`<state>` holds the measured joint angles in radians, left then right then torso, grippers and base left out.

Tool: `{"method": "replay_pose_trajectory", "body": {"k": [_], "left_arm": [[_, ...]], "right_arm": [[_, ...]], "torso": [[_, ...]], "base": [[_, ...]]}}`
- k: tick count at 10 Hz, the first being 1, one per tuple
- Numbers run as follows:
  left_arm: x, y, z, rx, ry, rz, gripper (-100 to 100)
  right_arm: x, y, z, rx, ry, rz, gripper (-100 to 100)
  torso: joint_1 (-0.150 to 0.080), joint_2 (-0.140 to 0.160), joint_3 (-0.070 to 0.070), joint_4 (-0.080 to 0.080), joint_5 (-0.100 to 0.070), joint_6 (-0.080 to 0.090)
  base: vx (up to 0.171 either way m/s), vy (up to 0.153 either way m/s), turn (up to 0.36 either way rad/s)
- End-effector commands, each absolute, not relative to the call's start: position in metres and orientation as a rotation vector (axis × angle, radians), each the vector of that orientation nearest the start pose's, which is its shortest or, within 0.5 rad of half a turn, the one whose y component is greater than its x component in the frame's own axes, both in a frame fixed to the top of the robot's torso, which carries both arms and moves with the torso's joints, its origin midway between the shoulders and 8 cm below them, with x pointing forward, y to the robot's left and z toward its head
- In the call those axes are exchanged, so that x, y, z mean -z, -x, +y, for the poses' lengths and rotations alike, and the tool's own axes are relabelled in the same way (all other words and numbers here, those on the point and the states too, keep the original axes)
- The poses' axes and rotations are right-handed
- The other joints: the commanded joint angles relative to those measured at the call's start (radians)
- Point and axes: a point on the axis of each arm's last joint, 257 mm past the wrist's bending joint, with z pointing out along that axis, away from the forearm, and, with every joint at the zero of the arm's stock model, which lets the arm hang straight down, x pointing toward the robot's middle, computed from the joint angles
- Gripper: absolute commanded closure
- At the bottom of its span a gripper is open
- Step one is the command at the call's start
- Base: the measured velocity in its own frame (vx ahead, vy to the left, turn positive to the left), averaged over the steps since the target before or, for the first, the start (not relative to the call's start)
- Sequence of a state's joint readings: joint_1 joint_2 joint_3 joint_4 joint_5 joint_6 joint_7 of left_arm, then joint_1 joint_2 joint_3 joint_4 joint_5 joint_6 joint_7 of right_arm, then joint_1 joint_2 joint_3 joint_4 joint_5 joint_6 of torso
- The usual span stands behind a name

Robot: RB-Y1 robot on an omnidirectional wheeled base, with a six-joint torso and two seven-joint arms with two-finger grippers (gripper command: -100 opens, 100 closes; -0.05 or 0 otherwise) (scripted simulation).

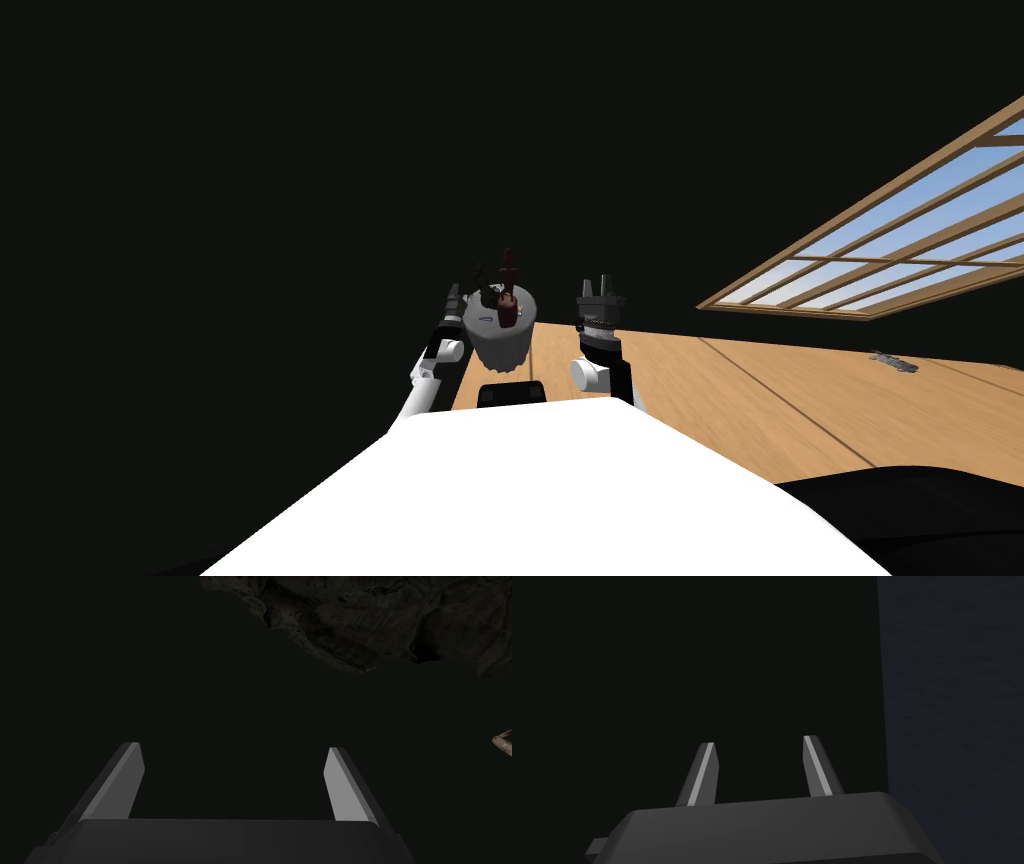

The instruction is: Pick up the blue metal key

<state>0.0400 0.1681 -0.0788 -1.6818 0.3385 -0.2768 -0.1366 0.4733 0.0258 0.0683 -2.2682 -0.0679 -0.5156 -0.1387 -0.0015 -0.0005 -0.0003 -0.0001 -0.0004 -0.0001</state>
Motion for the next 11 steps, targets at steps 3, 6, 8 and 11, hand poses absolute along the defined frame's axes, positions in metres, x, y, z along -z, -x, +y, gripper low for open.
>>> {"method": "replay_pose_trajectory", "body": {"k": [3,6,8,11], "left_arm": [[0.155,-0.547,0.234,1.402,1.051,1.039,-100],[0.183,-0.559,0.233,1.377,1.109,1.093,-100],[0.2,-0.569,0.23,1.363,1.149,1.133,-100],[0.222,-0.586,0.22,1.349,1.209,1.2,-100]], "right_arm": [[-0.031,-0.347,-0.265,-1.557,-0.754,0.487,0],[-0.031,-0.347,-0.265,-1.557,-0.754,0.487,0],[-0.031,-0.347,-0.265,-1.557,-0.754,0.487,0],[-0.031,-0.347,-0.265,-1.557,-0.754,0.487,0]], "torso": [[0.001,0.0,0.0,0.0,0.0,0.0],[0.001,0.0,0.0,0.0,0.0,0.0],[0.002,0.0,0.0,0.0,0.0,0.0],[0.002,0.0,0.0,0.0,0.0,0.0]], "base": [[-0.001,-0.012,0.015],[0.001,-0.001,0.006],[0.005,0.002,0.008],[0.008,0.009,0.008]]}}
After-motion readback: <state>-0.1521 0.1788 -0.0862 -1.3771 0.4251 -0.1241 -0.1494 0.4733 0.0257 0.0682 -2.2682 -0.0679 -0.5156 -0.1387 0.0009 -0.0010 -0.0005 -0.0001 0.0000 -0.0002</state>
